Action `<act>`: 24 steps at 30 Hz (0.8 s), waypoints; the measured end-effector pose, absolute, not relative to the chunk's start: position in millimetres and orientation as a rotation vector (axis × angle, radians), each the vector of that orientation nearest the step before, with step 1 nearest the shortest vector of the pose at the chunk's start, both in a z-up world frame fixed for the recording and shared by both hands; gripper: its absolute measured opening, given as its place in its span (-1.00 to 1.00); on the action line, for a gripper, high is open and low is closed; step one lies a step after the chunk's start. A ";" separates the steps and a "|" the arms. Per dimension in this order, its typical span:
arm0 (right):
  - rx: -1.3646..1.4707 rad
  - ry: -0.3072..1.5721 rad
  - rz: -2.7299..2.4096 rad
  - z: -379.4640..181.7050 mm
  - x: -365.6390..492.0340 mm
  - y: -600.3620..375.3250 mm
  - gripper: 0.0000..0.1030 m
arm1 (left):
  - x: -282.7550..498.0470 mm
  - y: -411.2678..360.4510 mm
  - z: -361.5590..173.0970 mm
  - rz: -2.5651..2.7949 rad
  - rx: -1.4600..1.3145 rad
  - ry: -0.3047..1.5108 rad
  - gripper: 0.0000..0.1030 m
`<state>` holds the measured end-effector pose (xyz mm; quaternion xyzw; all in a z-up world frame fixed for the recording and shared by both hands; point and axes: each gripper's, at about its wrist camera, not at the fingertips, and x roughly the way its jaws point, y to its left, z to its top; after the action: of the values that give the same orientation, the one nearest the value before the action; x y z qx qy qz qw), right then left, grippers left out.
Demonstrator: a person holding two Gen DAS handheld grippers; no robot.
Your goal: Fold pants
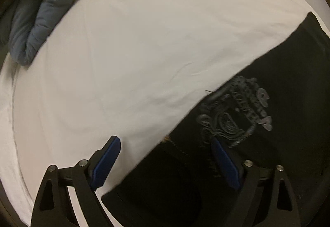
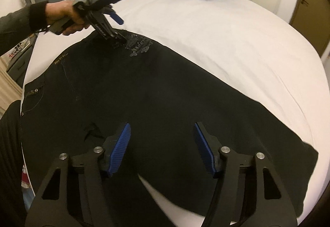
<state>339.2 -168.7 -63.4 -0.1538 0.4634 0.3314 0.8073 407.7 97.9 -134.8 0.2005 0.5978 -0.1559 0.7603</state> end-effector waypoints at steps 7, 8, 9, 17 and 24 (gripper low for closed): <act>-0.321 0.970 0.766 -59.0 350.8 -165.7 -0.04 | 414.8 109.7 -152.3 -0.406 0.369 1.384 0.63; -0.314 0.971 0.773 -57.6 353.7 -164.4 -0.07 | 413.6 108.2 -152.8 -0.417 0.366 1.388 0.48; -0.308 0.970 0.777 -54.8 358.4 -161.5 -0.08 | 411.9 106.7 -152.7 -0.431 0.356 1.397 0.25; -0.320 0.958 0.785 -46.9 410.0 -119.6 -0.32 | 381.5 116.1 -127.1 -0.471 0.322 1.299 -0.76; -0.394 0.962 0.813 -46.1 436.6 -88.4 -0.32 | 314.3 118.1 -85.4 -0.404 0.467 1.004 -0.77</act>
<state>436.6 -88.4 -46.1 -0.1832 0.4469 0.3775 0.7901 314.3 118.1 -85.4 0.2203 0.4736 -0.1905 0.8312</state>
